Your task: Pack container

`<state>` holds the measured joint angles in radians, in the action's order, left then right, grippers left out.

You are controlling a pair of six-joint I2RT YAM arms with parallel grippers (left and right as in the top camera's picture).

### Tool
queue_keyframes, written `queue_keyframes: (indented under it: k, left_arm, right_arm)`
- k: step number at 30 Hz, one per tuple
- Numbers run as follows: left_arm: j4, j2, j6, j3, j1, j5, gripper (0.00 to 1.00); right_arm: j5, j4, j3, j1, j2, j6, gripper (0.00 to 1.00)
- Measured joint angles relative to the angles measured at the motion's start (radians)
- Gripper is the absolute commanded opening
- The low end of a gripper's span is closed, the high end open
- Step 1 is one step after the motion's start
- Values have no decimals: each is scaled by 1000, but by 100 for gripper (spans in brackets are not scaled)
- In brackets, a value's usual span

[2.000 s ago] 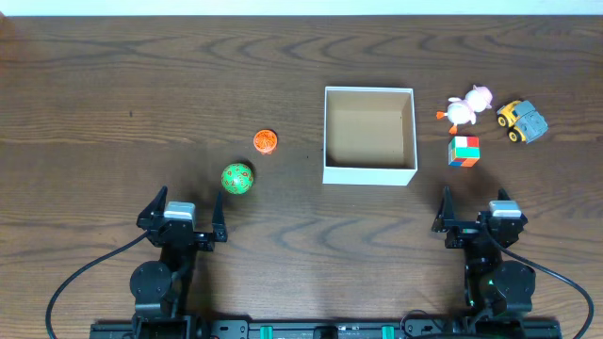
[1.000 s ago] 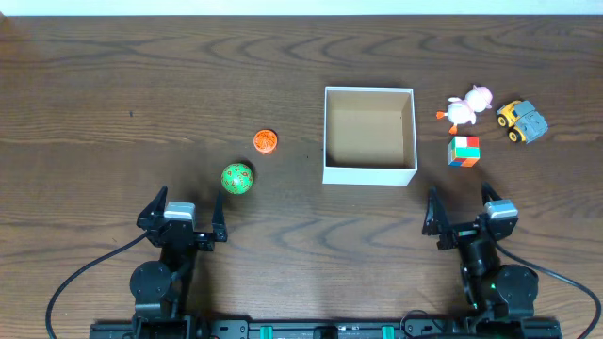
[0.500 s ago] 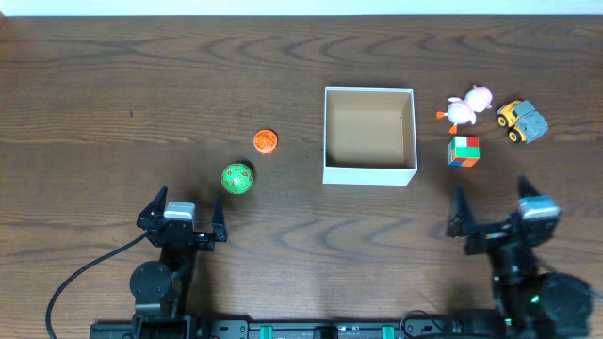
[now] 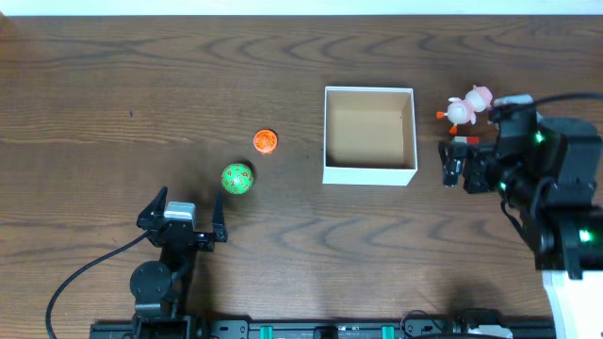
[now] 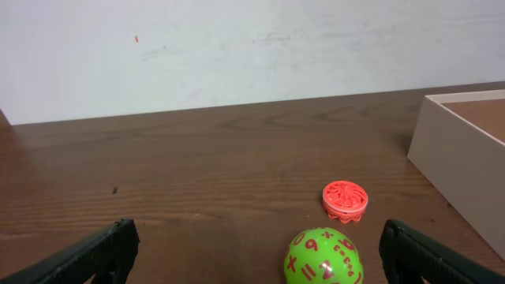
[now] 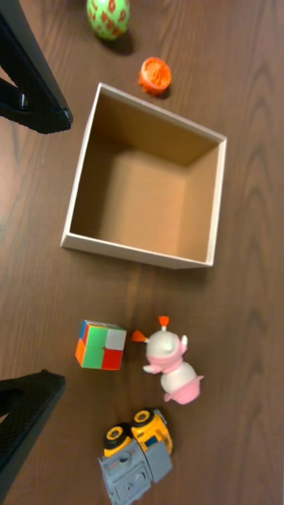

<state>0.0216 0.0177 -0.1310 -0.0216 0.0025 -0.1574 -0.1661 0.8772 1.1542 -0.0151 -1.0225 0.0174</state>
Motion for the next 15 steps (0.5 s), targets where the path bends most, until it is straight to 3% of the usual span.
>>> queue_keyframes:
  k: [15]
  left_arm:
    - [0,0,0,0,0,0,98]
  right_arm:
    - [132,53,74,155,-380,-3,99]
